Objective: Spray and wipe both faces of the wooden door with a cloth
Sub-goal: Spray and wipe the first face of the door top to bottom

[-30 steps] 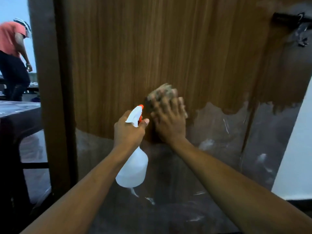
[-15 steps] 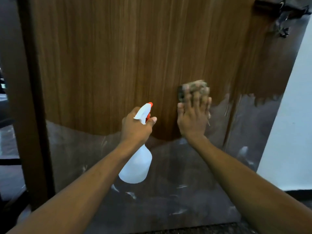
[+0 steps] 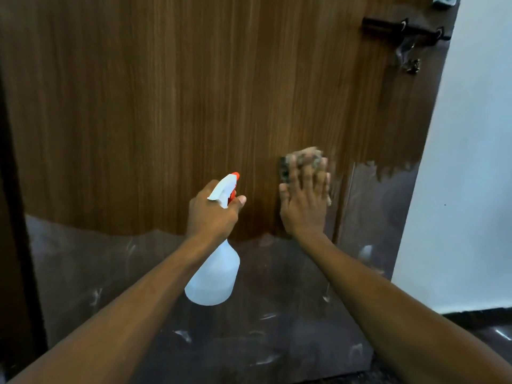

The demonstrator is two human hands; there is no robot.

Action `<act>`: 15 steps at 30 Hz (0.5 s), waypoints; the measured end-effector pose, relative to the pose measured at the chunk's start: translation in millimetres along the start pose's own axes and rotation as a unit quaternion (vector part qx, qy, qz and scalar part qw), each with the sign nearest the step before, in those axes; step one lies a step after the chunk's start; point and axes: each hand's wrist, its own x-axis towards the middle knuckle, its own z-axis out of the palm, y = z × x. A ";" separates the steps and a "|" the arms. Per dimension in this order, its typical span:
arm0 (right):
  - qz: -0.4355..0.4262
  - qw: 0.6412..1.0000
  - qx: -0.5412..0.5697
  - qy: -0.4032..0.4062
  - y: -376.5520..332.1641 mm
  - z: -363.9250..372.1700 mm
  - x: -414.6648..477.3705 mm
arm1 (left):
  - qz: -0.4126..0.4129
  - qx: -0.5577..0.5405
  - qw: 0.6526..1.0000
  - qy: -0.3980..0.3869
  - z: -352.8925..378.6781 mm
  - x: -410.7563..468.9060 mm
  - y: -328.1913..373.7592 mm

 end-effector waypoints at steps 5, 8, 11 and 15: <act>-0.290 0.954 -0.067 -0.044 55.1 3.2 -42.8 | 0.017 0.016 1.000 -0.014 18.0 -5.6 7.6; -0.153 0.986 -0.040 -0.056 89.1 -5.6 -42.8 | 0.012 0.006 1.000 -0.018 27.9 -12.1 13.6; 0.124 0.989 0.064 -0.044 77.0 -18.0 -2.6 | 0.001 0.001 1.000 -0.007 37.0 -13.4 17.2; 0.059 0.997 0.032 -0.024 52.9 -17.5 26.0 | -0.008 -0.007 1.000 0.002 53.2 -15.8 19.8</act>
